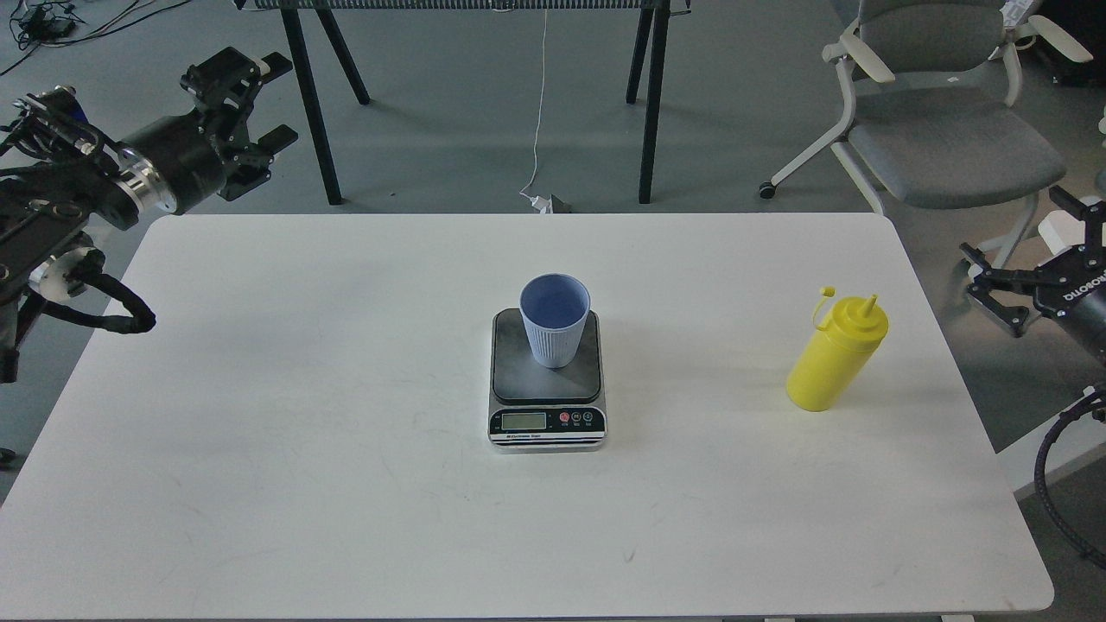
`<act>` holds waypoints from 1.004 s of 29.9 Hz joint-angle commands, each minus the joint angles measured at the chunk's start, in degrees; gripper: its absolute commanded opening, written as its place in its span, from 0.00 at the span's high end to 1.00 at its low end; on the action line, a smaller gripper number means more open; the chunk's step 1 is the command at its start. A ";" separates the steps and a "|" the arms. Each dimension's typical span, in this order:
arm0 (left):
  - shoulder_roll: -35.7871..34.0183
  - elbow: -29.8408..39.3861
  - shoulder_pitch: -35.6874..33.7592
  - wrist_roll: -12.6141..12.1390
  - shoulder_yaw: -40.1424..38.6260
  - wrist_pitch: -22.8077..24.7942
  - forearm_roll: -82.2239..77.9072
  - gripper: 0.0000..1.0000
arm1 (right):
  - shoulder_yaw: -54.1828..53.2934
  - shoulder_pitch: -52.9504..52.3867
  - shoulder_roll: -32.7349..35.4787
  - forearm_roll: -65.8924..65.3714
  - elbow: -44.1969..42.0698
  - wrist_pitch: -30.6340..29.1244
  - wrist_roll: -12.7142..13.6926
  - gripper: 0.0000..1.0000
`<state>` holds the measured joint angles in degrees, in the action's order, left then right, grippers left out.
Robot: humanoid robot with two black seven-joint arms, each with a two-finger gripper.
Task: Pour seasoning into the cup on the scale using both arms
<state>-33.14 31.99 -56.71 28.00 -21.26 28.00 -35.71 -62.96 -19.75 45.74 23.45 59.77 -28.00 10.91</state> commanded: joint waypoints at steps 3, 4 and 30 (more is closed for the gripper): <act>0.00 0.00 -0.59 0.00 -0.27 0.00 0.11 0.01 | 11.69 -17.39 -2.40 -4.64 -3.15 0.00 -0.01 0.04; 0.00 0.00 -0.85 0.00 -0.27 0.00 0.11 0.01 | 13.89 -19.95 -3.71 -4.64 -4.73 0.00 -0.10 0.04; 1.76 -0.17 -1.12 0.00 -2.21 0.00 1.78 0.01 | 20.86 -36.93 -27.02 -8.60 -24.52 0.00 -0.01 0.03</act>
<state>-31.56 31.81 -57.77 28.00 -23.46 28.00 -33.93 -42.09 -56.26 18.85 14.85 35.37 -28.00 10.90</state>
